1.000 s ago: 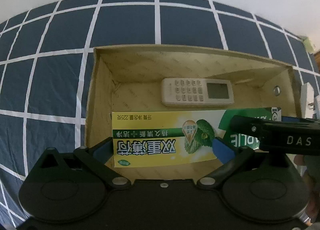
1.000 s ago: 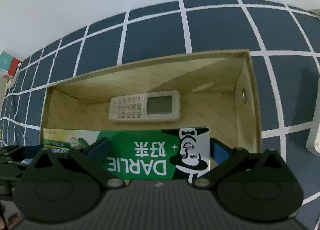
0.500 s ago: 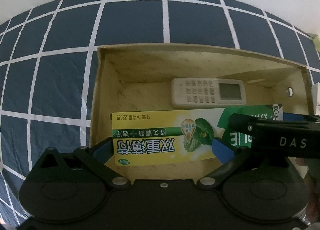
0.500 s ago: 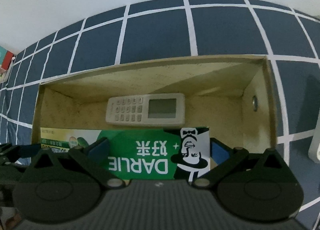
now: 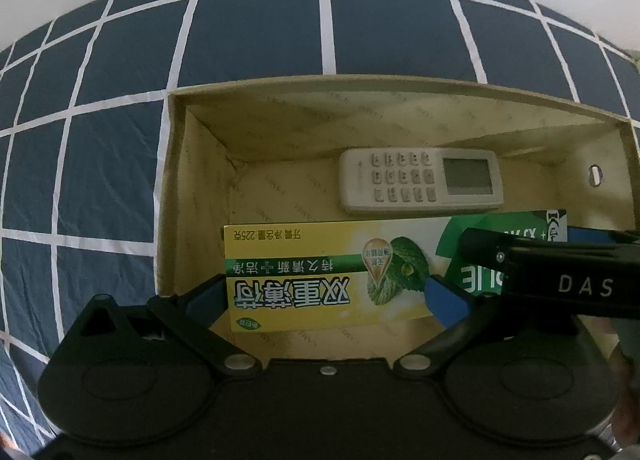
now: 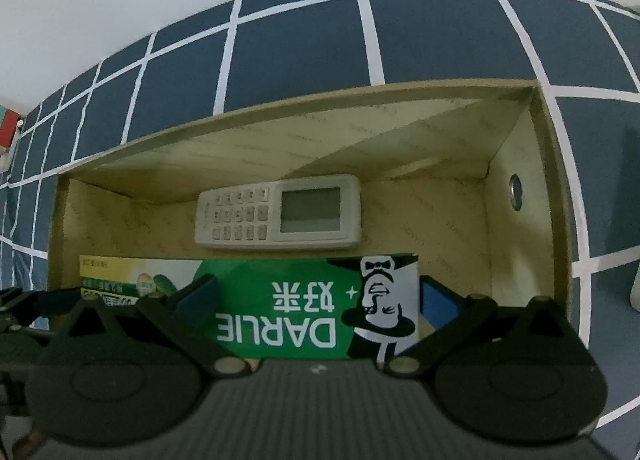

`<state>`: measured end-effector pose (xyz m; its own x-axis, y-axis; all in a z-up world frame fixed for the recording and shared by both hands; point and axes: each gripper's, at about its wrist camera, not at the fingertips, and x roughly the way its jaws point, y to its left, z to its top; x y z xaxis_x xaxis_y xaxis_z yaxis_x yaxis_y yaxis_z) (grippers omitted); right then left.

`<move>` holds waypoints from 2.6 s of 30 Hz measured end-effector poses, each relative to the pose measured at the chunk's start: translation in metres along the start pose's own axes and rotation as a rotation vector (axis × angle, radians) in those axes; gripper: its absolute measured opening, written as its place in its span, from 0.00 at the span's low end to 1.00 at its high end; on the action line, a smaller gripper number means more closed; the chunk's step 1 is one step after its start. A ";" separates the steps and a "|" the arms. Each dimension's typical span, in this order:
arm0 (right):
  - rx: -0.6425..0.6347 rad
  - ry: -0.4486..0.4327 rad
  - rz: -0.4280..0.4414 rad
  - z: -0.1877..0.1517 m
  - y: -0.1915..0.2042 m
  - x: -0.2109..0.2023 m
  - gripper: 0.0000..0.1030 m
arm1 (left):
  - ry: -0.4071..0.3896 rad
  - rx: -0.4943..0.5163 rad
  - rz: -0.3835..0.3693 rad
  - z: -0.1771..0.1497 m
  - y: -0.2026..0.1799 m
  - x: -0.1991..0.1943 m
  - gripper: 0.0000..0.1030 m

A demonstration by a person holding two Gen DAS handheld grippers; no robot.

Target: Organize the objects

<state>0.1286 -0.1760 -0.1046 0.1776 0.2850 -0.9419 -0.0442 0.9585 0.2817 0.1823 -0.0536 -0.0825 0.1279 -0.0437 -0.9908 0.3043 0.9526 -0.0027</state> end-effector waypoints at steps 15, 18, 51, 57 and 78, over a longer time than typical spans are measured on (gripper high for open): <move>0.018 0.012 -0.028 0.004 -0.003 0.014 1.00 | 0.006 0.029 0.037 0.007 -0.008 0.012 1.00; 0.017 0.013 -0.040 0.005 -0.003 0.016 1.00 | 0.006 0.034 0.047 0.008 -0.010 0.013 1.00; -0.023 -0.131 0.048 -0.011 0.007 -0.058 1.00 | -0.113 -0.070 -0.044 -0.023 -0.007 -0.054 1.00; -0.015 -0.204 0.071 -0.036 -0.005 -0.101 1.00 | -0.167 -0.054 -0.053 -0.052 -0.023 -0.084 1.00; -0.007 -0.298 0.037 -0.140 -0.095 -0.192 1.00 | -0.251 -0.021 -0.039 -0.151 -0.119 -0.130 1.00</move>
<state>-0.0393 -0.3203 0.0242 0.4568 0.3052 -0.8356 -0.0620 0.9480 0.3123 -0.0133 -0.1152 0.0258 0.3476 -0.1517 -0.9253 0.2942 0.9546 -0.0459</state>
